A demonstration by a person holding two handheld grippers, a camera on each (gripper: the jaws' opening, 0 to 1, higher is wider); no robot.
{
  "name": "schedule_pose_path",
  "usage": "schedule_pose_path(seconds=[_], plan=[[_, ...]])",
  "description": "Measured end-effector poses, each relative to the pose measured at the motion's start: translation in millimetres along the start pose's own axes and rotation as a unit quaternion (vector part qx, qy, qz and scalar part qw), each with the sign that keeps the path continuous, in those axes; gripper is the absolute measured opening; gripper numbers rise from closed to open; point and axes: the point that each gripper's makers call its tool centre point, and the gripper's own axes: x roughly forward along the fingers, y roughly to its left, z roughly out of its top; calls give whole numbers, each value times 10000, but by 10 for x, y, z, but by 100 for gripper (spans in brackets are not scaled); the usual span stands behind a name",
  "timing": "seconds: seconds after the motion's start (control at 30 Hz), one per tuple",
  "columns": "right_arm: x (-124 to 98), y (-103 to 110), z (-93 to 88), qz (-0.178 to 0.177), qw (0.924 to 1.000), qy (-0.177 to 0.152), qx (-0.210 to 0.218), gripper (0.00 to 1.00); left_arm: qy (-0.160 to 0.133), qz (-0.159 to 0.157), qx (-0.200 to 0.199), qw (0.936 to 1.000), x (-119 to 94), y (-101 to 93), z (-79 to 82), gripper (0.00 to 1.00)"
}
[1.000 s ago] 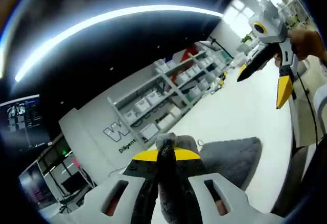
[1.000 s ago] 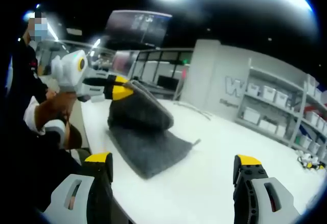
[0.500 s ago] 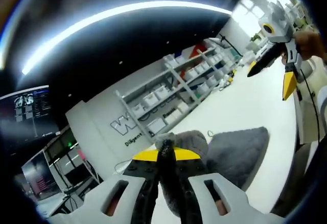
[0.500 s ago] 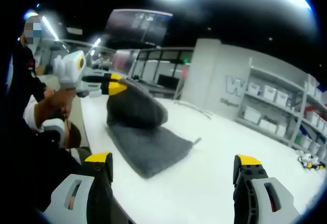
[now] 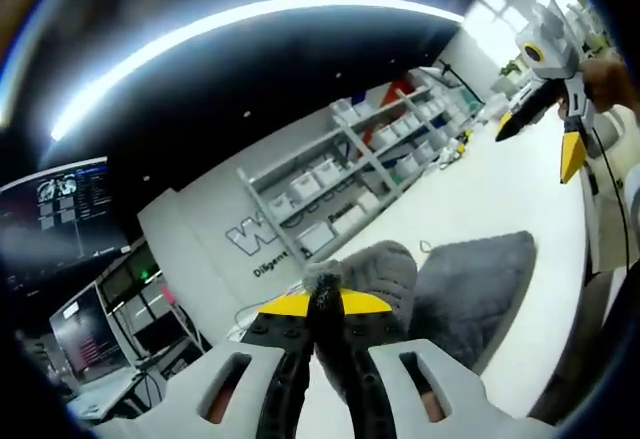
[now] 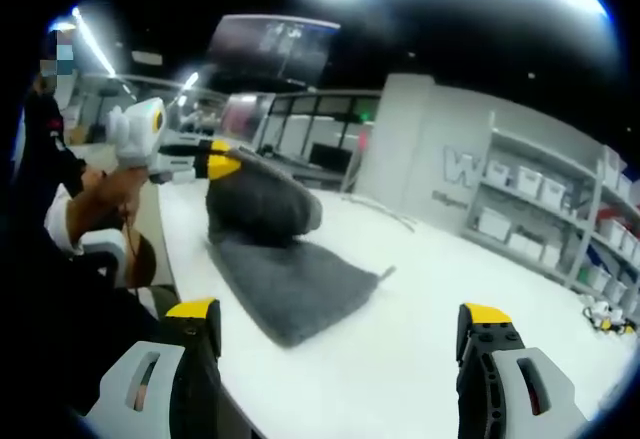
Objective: Open the folded towel by lifting each exposed corner and separating the folded layers until the towel lies flat within the target outline without major curled edges
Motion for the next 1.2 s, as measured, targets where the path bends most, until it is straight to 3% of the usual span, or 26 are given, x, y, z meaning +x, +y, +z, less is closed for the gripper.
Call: schedule_pose_path(seconds=[0.6, 1.2], plan=[[6, -5, 0, -9, 10000, 1, 26, 99, 203, 133, -94, 9997, -55, 126, -215, 7], [14, 31, -8, 4, 10000, 31, -1, 99, 246, 190, -175, 9994, -116, 166, -290, 7]])
